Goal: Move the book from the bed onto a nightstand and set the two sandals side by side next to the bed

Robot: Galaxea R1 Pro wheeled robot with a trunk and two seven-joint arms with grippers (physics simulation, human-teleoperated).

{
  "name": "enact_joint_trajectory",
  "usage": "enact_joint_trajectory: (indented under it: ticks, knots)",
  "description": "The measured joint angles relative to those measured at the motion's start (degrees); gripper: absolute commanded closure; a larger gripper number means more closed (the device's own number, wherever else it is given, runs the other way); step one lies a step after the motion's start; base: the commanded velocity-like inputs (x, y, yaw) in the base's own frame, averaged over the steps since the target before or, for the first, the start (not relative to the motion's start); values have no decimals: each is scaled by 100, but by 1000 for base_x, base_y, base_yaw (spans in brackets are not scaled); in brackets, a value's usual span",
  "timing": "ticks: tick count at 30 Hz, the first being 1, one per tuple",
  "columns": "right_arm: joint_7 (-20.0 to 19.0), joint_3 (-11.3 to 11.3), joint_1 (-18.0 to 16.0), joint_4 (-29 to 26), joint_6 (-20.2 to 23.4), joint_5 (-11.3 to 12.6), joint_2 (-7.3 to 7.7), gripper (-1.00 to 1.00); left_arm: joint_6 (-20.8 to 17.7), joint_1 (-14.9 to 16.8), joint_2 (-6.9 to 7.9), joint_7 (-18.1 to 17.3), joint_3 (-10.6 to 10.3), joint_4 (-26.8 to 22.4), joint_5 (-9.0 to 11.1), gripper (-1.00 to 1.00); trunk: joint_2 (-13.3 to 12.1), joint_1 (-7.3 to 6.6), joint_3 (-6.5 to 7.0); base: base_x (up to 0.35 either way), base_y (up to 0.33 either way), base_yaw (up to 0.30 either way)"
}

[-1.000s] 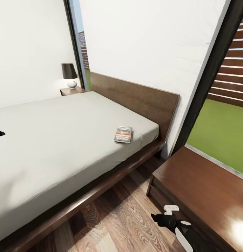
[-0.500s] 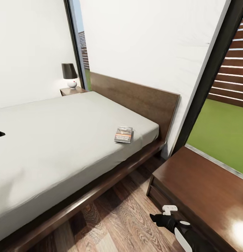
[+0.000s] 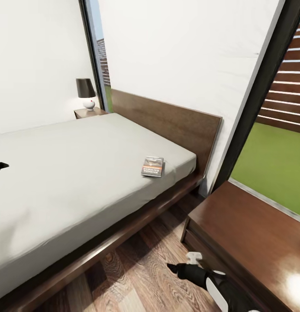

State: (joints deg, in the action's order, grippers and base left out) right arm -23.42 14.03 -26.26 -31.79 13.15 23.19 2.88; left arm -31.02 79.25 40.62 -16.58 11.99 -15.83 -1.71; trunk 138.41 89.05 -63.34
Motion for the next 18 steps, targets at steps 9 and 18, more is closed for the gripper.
enact_joint_trajectory:
  ticks: [9,18]
  knots:
    - [-395,-3,-162,-357,1278,1211,-205,-100,-336,0,27,-383,195,-43,17,-100,0,0,0,0,0,0]
    - [-421,-73,-521,-495,2384,2166,-568,-100,-437,0,72,-551,256,-199,25,-100,0,0,0,0,0,0]
